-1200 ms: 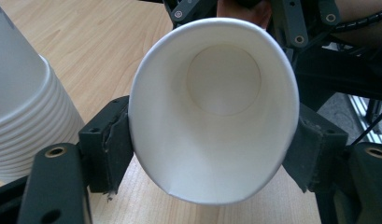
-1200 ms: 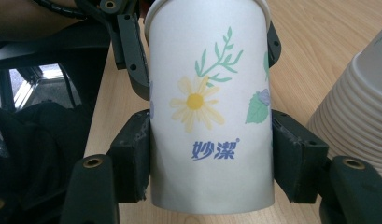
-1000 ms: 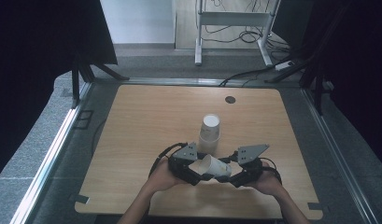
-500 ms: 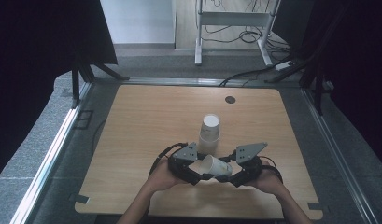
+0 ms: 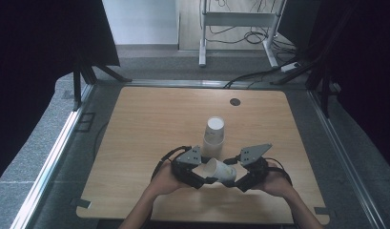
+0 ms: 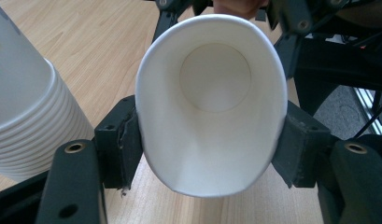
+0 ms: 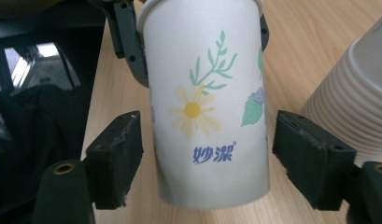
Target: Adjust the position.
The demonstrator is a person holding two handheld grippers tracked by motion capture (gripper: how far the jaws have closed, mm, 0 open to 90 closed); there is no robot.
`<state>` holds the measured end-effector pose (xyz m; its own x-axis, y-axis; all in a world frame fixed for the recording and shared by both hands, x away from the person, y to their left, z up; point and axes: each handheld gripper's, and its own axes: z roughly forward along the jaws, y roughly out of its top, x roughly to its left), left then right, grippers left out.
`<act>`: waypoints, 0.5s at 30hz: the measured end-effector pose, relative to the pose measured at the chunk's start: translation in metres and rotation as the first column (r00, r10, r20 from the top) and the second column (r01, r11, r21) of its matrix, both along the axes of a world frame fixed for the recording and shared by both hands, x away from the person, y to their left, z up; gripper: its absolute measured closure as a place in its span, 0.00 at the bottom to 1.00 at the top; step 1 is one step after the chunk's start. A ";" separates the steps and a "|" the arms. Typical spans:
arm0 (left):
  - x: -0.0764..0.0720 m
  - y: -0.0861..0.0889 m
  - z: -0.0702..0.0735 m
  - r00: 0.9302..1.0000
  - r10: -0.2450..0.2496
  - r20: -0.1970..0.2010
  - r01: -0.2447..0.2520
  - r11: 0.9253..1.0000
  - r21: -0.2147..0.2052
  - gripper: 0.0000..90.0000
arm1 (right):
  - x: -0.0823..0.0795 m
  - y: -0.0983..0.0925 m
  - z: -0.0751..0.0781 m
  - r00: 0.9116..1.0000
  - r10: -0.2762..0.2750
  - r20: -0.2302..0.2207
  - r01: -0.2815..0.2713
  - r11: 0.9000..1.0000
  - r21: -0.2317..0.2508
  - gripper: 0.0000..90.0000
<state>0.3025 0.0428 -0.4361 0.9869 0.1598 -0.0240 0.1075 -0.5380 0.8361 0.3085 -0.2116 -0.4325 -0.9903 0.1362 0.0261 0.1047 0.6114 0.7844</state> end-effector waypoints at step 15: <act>-0.001 -0.008 -0.001 0.999 -0.017 0.029 0.015 0.998 0.068 0.36 | 0.004 0.032 0.021 0.995 0.095 -0.008 -0.093 0.945 -0.315 0.31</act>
